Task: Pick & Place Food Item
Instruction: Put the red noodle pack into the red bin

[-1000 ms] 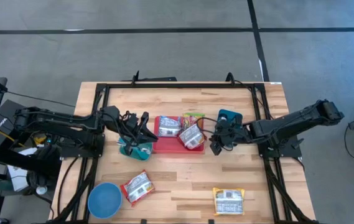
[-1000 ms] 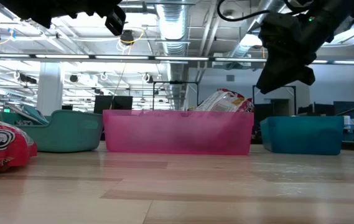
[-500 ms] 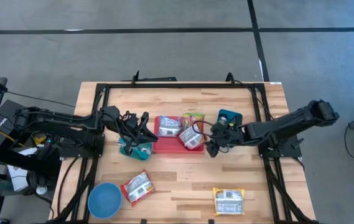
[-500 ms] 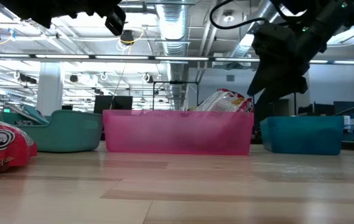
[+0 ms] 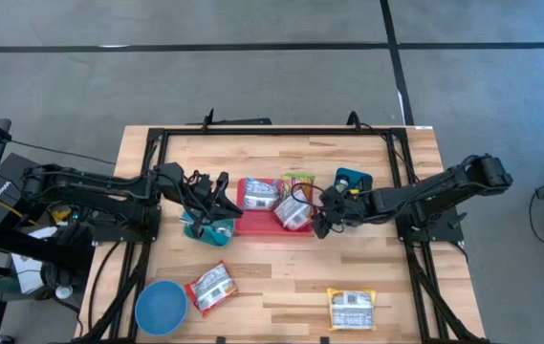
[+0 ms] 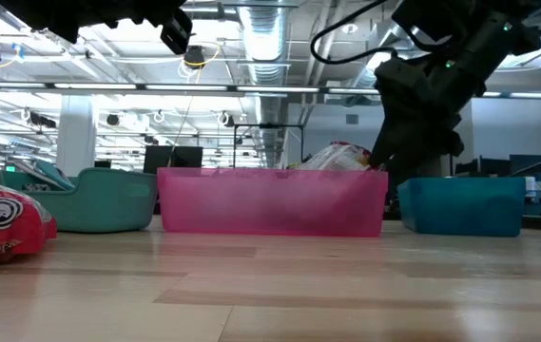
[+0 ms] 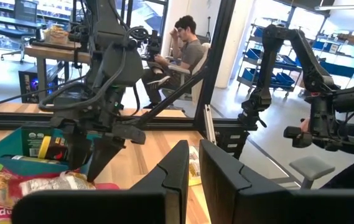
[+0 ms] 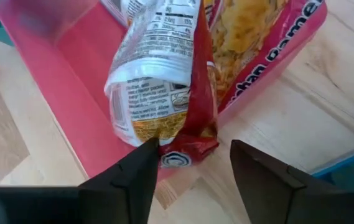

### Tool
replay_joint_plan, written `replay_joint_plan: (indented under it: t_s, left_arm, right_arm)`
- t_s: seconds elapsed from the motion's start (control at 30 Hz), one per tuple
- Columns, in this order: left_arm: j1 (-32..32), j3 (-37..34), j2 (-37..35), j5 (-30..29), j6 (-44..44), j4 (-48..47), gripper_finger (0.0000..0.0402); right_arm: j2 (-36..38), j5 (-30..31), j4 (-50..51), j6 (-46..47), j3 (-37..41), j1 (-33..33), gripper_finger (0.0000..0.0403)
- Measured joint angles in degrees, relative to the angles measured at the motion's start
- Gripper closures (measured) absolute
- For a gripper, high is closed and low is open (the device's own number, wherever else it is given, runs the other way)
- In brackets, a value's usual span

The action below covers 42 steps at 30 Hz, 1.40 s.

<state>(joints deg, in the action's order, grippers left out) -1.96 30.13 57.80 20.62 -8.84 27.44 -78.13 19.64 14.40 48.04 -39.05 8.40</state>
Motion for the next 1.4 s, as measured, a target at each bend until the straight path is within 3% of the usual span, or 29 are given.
replay_joint_plan:
  t_s: [0.43, 0.83, 1.4]
  left_arm:
    - [0.0, 0.0, 0.0, 0.13, -0.02, 0.0, 0.0369]
    - [0.02, -0.02, 0.0, -0.13, 0.0, 0.0, 0.0369]
    - [0.01, -0.01, 0.0, -0.09, -0.02, 0.0, 0.0369]
  right_arm:
    - [0.61, 0.17, 0.08, -2.47, 0.0, 0.2, 0.0312]
    - [0.61, 3.9, -0.01, -3.42, 0.0, 0.2, 0.0397]
    - [0.61, 6.2, -2.88, -8.96, -0.02, 0.08, 0.0402]
